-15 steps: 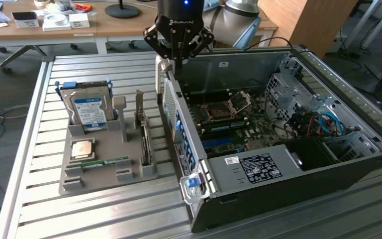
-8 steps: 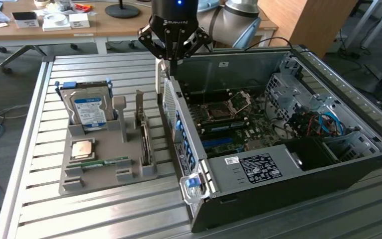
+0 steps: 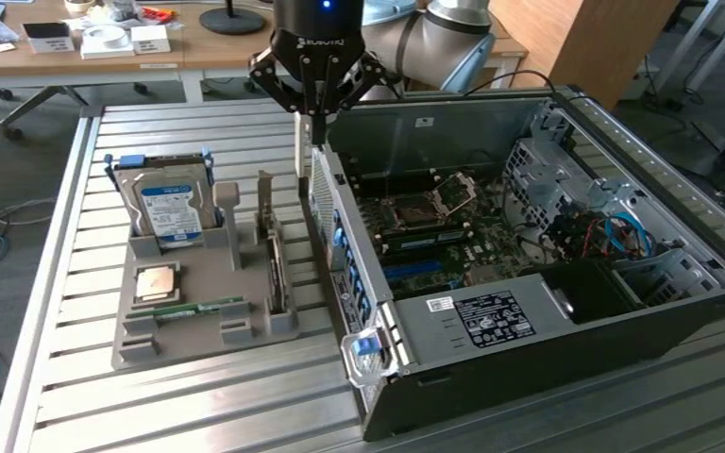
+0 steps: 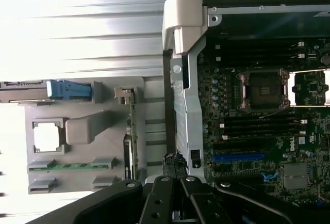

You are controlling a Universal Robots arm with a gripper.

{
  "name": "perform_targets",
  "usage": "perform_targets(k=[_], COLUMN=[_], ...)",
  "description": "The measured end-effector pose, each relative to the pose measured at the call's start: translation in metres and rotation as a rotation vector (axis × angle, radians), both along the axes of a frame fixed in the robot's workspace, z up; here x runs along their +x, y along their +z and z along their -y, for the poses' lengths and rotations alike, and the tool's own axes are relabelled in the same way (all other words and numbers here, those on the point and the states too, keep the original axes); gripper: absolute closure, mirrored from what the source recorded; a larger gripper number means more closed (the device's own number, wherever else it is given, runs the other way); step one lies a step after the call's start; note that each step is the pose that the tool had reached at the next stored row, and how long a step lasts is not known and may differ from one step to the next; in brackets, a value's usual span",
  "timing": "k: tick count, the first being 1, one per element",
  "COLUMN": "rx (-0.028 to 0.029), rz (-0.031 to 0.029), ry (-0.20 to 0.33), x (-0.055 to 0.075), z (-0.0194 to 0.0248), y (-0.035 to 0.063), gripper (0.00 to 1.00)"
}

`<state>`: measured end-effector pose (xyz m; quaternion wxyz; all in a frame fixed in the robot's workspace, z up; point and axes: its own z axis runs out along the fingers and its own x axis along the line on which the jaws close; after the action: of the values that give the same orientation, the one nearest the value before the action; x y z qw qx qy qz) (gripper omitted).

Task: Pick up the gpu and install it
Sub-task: 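Reach for the gpu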

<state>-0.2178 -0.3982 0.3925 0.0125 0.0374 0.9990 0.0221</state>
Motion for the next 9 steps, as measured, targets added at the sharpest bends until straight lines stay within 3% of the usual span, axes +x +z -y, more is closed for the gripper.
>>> perform_targets(k=[9], rx=[-0.0001], rz=[-0.0001], ry=[0.0], x=[-0.012], z=[-0.0002], y=[-0.0001], gripper=[0.89])
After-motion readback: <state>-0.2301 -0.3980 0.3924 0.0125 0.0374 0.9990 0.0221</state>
